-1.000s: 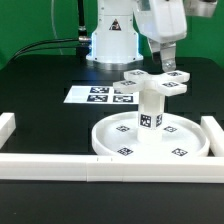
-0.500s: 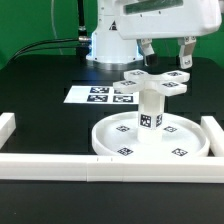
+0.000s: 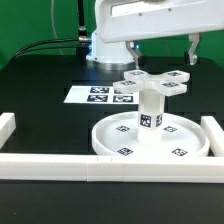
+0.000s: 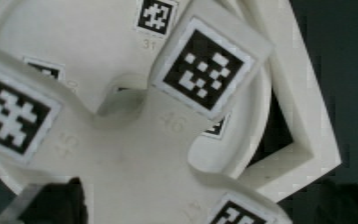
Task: Assemble round table
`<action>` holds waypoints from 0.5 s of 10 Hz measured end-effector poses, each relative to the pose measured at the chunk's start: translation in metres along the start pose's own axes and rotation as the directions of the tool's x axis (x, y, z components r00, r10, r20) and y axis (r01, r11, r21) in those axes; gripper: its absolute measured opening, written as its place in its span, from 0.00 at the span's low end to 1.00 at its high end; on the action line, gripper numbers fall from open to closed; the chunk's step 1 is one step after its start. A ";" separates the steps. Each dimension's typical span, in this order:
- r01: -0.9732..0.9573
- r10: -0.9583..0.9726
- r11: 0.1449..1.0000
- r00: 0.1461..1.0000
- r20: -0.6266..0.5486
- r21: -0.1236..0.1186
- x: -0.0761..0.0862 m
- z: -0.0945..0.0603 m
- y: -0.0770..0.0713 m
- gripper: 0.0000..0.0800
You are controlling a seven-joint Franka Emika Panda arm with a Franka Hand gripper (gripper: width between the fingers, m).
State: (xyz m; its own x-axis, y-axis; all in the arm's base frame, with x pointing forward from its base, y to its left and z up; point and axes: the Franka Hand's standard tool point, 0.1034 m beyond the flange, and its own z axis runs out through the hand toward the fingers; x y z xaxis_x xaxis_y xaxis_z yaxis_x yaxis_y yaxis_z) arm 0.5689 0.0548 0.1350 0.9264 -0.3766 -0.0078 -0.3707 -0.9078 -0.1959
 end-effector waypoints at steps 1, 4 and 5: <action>0.129 -0.128 0.992 0.992 0.015 -0.013 0.002 0.000 -0.001 0.81; 0.386 -0.385 0.922 0.923 0.023 -0.038 0.004 0.001 0.001 0.81; 0.447 -0.446 0.894 0.895 0.027 -0.039 0.005 0.001 0.001 0.81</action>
Offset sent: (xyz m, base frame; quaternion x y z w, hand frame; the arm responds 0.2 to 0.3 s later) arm 0.0000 0.0000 0.0000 0.0000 0.0000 -0.1938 0.9810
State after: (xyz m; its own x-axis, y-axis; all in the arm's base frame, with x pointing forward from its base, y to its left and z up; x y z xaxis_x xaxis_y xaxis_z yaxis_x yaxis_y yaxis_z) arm 0.5726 0.0520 0.1333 0.9959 0.0729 0.0541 0.0799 -0.9869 -0.1402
